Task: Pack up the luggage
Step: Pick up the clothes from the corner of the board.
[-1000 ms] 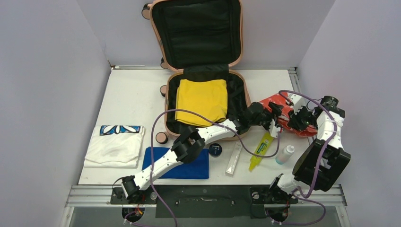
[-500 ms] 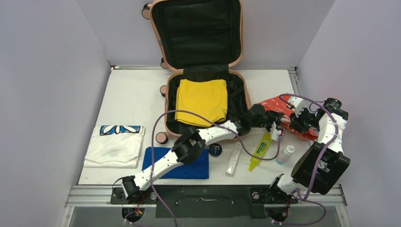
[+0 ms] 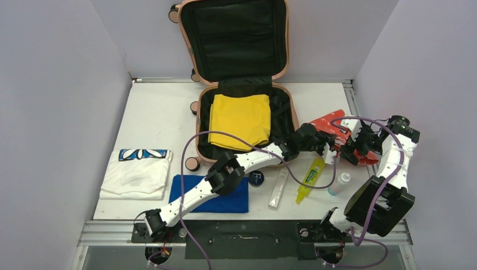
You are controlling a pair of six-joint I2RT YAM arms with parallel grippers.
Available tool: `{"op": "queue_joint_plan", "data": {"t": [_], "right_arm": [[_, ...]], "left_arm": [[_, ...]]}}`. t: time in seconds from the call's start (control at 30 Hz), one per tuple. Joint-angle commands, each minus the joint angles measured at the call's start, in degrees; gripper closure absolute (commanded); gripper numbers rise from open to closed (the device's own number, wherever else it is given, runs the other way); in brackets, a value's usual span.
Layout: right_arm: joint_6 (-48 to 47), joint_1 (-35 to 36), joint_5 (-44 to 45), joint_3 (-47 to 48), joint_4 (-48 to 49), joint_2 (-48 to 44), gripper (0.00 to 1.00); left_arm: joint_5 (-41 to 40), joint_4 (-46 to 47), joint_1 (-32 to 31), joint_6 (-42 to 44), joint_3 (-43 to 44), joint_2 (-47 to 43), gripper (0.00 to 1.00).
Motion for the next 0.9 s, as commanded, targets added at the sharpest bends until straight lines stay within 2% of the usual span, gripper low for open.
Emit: {"op": "queue_joint_plan", "data": {"t": [0.0,0.23,0.5,0.87], "right_arm": [[-7.5,-0.3,-4.7,0.5,-2.5,-1.9,0.10],[-6.6,-0.4,-0.8,-7.4,9.8,-2.0,0.10],[1.5,-1.2,-0.8,-11.8,26.6,0.6,0.10],[0.0,-1.4,-10.1,-13.0,31.0,4.0,0.10]], "left_arm": [[-0.5,1.8,1.2,-7.3,-0.1,-4.5,1.00],[1.1,2.1,1.4,-11.1,0.0,-5.4,1.00],[3.2,3.9,1.8,-13.7,-0.7,-6.5,1.00],[5.7,5.6,1.9,-15.1,-0.6,-6.4,1.00]]}}
